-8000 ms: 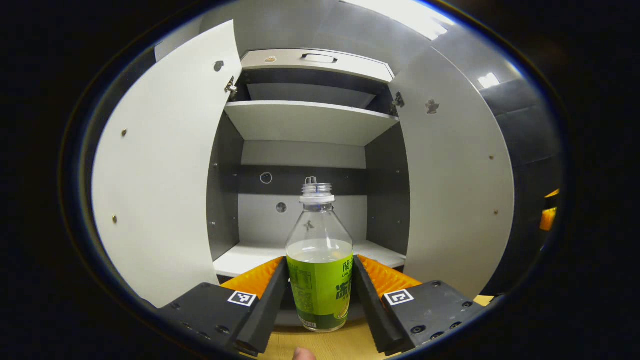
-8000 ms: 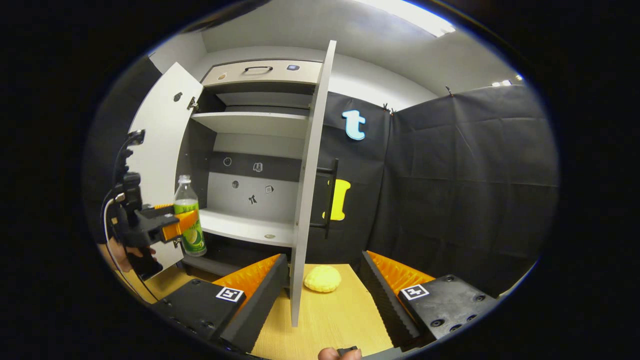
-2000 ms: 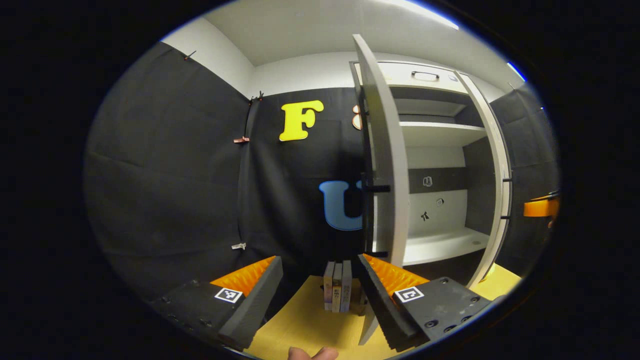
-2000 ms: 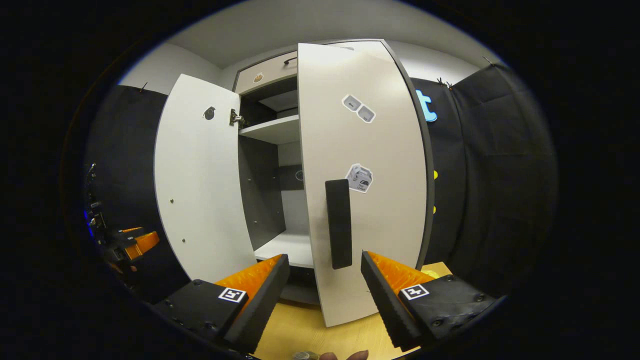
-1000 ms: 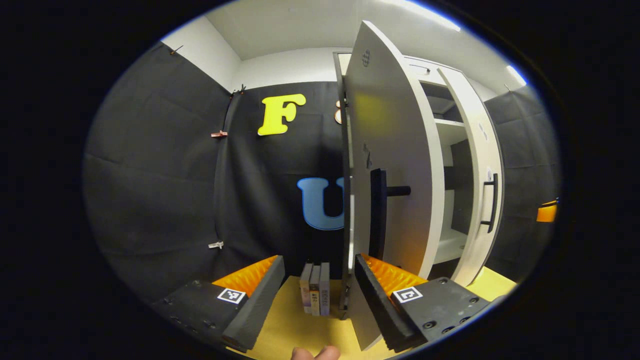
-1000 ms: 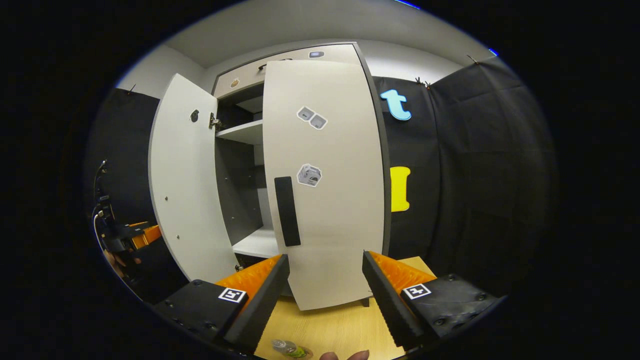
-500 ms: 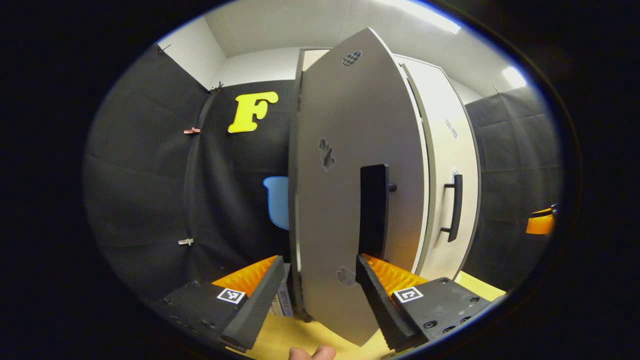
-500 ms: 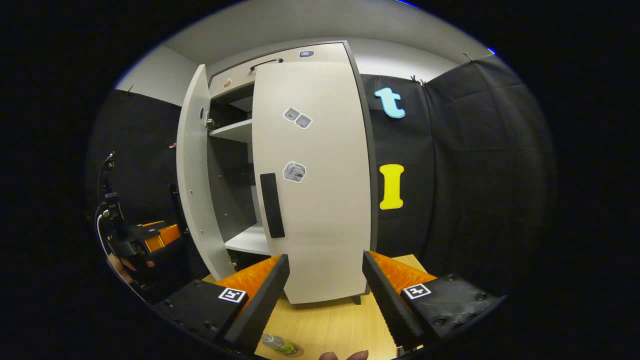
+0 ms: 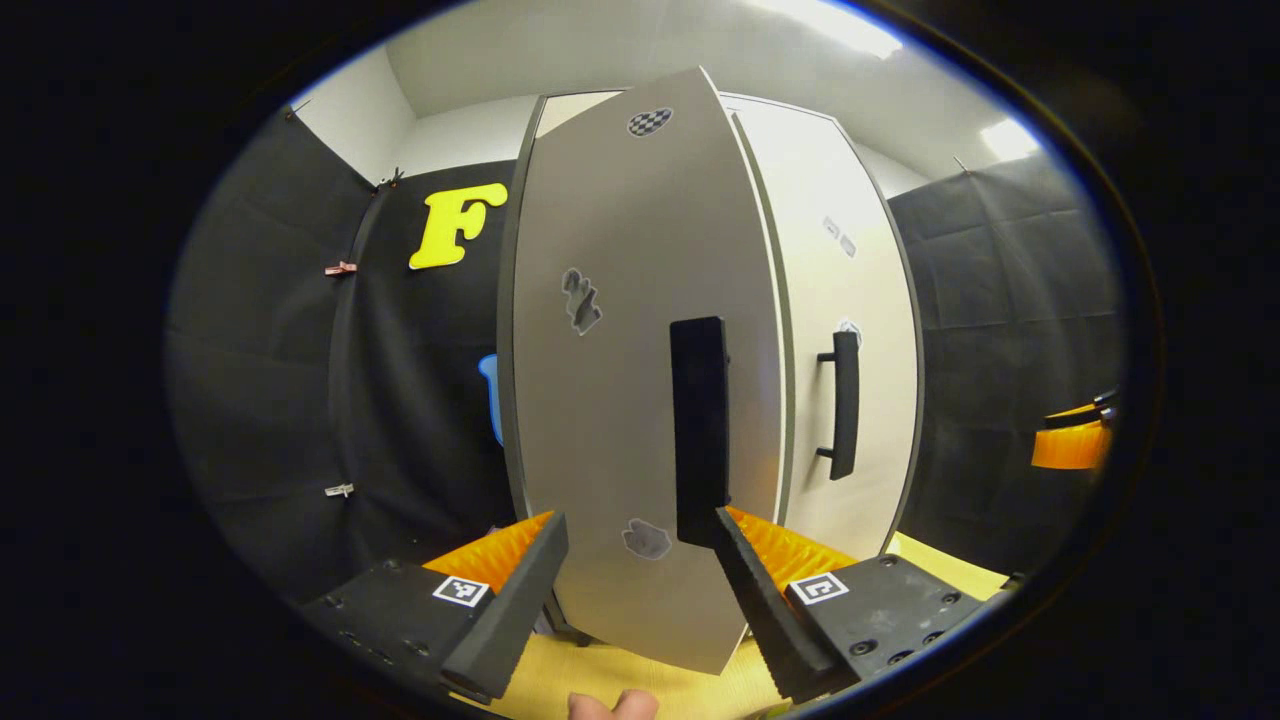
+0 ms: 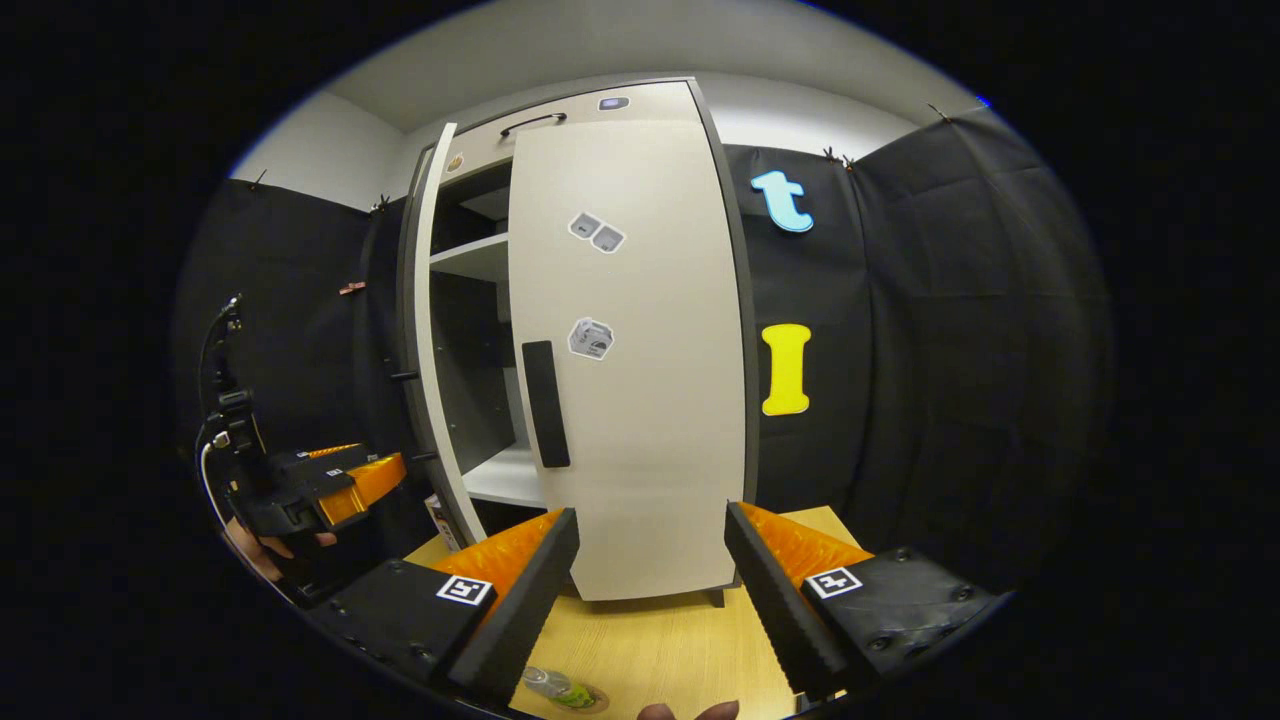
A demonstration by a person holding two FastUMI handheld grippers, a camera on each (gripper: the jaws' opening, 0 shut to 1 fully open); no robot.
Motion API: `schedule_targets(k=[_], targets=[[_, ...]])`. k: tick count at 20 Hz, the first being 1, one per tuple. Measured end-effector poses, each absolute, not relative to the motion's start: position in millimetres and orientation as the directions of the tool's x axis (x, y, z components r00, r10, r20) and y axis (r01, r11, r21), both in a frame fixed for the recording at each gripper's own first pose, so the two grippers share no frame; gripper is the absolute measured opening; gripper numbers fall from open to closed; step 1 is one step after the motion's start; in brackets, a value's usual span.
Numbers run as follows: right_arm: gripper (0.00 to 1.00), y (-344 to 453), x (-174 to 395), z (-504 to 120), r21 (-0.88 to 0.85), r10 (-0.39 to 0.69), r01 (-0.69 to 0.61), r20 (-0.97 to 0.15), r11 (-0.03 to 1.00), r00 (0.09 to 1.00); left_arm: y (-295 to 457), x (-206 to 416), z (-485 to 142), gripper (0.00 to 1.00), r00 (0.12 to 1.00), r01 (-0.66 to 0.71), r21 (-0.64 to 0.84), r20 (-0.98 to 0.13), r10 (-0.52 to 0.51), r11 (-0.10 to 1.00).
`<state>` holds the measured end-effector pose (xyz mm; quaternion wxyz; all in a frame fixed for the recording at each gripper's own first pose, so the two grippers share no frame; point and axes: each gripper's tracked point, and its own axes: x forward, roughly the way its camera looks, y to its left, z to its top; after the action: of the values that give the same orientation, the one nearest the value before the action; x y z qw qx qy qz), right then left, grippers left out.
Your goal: Grasp the bottle in the cabinet with the left hand and place it on the coaster, then close the right door with the right hand and the left door with the left hand.
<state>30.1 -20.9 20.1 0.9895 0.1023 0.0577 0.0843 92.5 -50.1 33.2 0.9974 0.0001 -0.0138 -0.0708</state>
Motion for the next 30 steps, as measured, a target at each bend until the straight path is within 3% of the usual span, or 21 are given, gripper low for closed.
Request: schedule_targets(k=[23, 30], targets=[[0.98, 8, 0, 40, 0.162, 0.178, -0.169, -0.04, 0.972, 0.983, -22, -19, 39, 0.93, 0.991, 0.131, 0.012, 0.016, -0.132, 0.991], [0.98, 15, -9, 40, 0.142, 0.18, -0.173, -0.035, 0.975, 0.983, -16, -27, 43, 0.93, 0.99, 0.14, 0.0, 0.023, -0.14, 0.99]])
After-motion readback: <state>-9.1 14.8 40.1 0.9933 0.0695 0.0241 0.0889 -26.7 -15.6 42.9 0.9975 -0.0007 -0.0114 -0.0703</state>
